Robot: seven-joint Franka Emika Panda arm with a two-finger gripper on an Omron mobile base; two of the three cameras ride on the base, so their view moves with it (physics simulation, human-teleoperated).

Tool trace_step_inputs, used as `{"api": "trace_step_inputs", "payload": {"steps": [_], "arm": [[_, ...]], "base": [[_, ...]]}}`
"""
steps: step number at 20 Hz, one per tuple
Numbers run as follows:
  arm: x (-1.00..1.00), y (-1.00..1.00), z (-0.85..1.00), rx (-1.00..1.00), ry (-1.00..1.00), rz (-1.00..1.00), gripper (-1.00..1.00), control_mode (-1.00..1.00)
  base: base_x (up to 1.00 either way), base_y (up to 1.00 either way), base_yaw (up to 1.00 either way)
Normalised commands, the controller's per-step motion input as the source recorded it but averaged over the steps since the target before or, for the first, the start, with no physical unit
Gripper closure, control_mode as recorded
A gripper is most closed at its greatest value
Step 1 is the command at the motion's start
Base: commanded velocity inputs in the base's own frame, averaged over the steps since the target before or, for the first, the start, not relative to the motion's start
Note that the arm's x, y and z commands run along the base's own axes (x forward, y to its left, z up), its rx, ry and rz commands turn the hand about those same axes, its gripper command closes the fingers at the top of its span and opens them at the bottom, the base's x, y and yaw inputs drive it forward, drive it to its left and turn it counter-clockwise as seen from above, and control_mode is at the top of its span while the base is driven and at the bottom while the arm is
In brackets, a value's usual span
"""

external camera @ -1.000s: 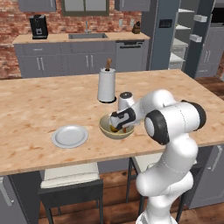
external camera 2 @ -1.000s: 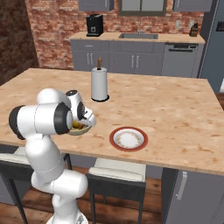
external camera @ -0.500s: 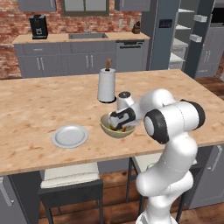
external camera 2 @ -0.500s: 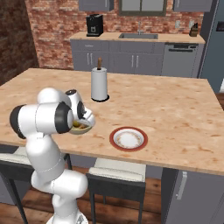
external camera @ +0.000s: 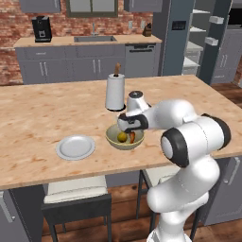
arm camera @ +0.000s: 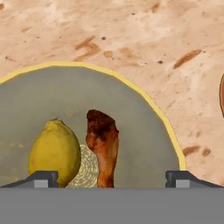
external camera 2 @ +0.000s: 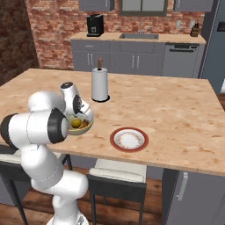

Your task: Pick the chicken drumstick and lemon from their plates and place them in the bowl. Then put the bowl in the fridge.

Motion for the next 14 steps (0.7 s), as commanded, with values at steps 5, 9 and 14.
{"api": "trace_step_inputs", "payload": {"steps": [5, 9, 14], "arm": [[-0.30, 0.03, 0.40, 0.02, -0.01, 0.02, -1.00, -1.00], [-0.47, 0.26, 0.10, 0.01, 0.00, 0.12, -1.00, -1.00], [-0.19, 0.52, 0.00, -0.07, 0.00, 0.28, -1.00, -1.00]], "base": [[0.00, 0.00, 0.00], [0.00, 0.00, 0.00], [0.00, 0.00, 0.00]]}}
